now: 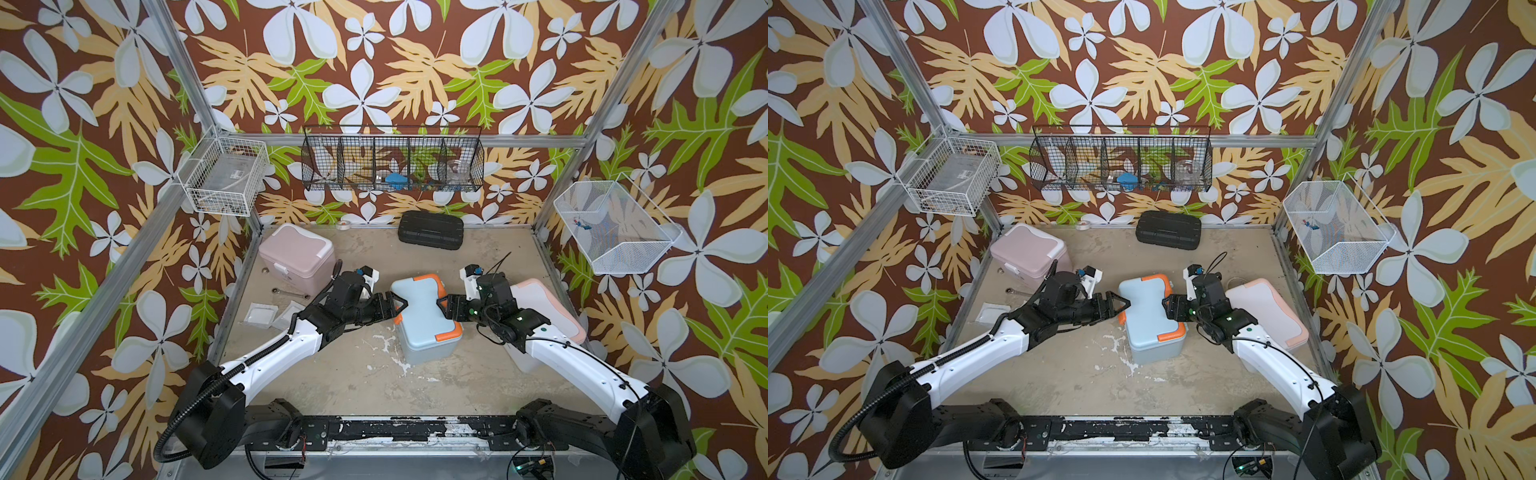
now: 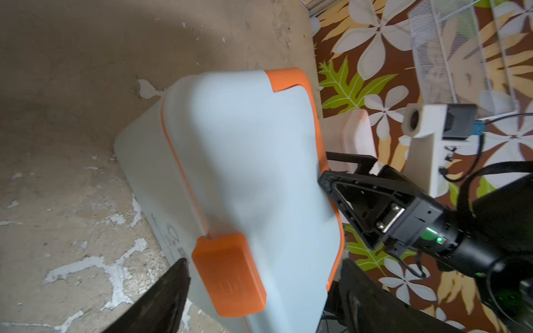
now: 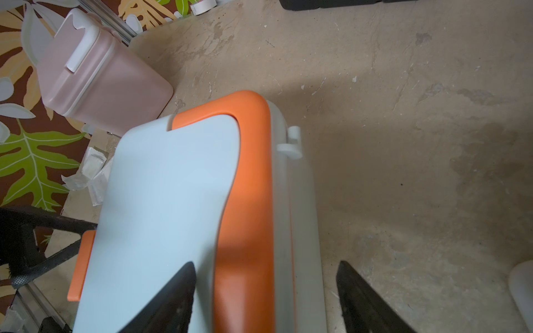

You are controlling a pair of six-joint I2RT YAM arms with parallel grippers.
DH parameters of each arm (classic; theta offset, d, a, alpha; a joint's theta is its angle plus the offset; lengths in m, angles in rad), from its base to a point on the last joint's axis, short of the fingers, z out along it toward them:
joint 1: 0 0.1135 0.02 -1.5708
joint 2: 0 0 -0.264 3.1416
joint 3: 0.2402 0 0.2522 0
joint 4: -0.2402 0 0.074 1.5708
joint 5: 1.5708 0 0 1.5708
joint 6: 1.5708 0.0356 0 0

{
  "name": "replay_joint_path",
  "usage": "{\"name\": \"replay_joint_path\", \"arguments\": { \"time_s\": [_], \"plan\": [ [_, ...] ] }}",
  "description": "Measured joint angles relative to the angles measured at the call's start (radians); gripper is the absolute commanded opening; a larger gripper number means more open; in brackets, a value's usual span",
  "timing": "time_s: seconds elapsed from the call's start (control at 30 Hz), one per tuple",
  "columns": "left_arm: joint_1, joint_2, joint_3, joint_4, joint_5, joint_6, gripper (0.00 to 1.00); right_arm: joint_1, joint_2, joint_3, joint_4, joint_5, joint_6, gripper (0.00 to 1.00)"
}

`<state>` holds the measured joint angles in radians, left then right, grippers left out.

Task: Open first aid kits and take out gauze
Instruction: Open the fastener of the first aid kit.

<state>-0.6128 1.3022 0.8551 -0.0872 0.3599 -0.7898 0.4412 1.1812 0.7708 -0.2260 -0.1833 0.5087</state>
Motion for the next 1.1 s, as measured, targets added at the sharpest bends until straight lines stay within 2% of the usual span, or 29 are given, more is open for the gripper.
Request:
{"name": "replay_joint_path", "arguments": {
  "time_s": [0.17, 0.33, 0.63, 0.8, 0.93, 1.1],
  "plan": [
    [-0.011, 0.039, 0.05, -0.161, -0.143, 0.084, 0.83, 0.0, 0.005, 0.0, -0.005, -0.002, -0.001, 0.77],
    [-0.021, 0.043, 0.055, -0.19, -0.175, 0.114, 0.81, 0.0, 0.013, 0.003, -0.004, -0.007, -0.002, 0.77],
    [-0.024, -0.036, -0.036, -0.245, -0.219, 0.117, 0.78, 0.0, 0.013, 0.002, -0.002, -0.008, -0.002, 0.77],
    [-0.024, -0.055, -0.047, -0.263, -0.218, 0.115, 0.77, 0.0, 0.013, 0.014, -0.018, -0.008, -0.003, 0.78],
    [-0.024, -0.125, 0.002, -0.276, -0.191, 0.111, 0.77, 0.0, -0.009, 0.019, -0.054, -0.007, -0.014, 0.78],
    [-0.025, -0.145, 0.067, -0.244, -0.109, 0.08, 0.78, -0.001, -0.047, 0.013, -0.105, -0.043, -0.029, 0.76]
  ]
}}
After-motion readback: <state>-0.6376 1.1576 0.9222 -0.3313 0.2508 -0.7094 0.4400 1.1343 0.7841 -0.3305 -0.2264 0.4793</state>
